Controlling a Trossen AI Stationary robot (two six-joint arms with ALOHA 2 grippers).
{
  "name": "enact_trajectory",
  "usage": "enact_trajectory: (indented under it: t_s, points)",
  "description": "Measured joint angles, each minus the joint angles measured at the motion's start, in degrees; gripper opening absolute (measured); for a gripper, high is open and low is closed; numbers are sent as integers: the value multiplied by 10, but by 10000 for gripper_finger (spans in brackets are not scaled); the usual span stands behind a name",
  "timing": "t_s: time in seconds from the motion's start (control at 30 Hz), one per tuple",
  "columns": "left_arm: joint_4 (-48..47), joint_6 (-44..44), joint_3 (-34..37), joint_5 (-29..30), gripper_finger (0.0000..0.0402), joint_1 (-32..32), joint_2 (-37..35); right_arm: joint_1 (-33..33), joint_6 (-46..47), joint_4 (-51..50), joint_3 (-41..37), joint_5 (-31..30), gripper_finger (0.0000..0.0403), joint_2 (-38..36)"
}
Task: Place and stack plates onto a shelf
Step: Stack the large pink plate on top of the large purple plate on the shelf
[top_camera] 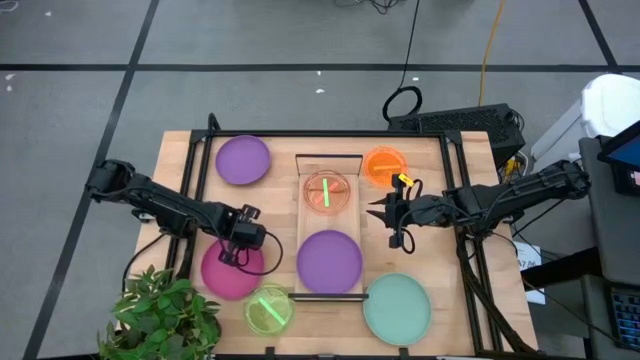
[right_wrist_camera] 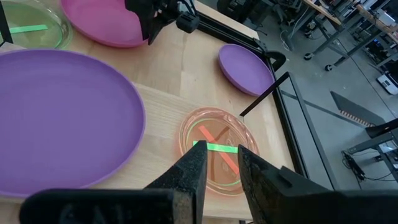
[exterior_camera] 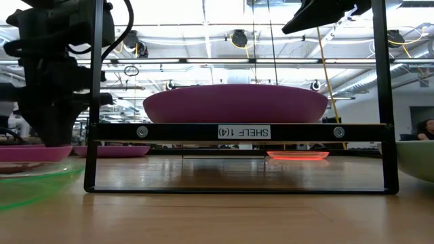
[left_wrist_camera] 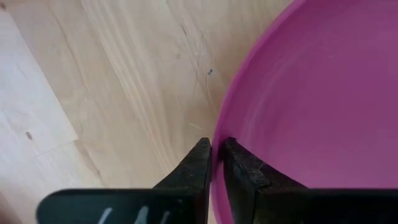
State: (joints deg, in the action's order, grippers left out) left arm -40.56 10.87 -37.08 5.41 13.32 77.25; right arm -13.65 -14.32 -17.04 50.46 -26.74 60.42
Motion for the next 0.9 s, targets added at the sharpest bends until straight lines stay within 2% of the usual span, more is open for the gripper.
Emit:
enact_trajectory:
  t_s: [0.33,0.63,0.83,0.9]
  points:
    - [3,7,0,-6,29,-5,-58,0,0,0,0,0,73,0]
    - [2,8,-3,-1,28,-5,-177,0,0,0,0,-1,73,0]
    - [-29,-5,-44,53,28,-6,-248,0,1,0,0,-1,73,0]
    - [-35,-8,-53,55,29,-6,-268,0,1,0,0,-1,73,0]
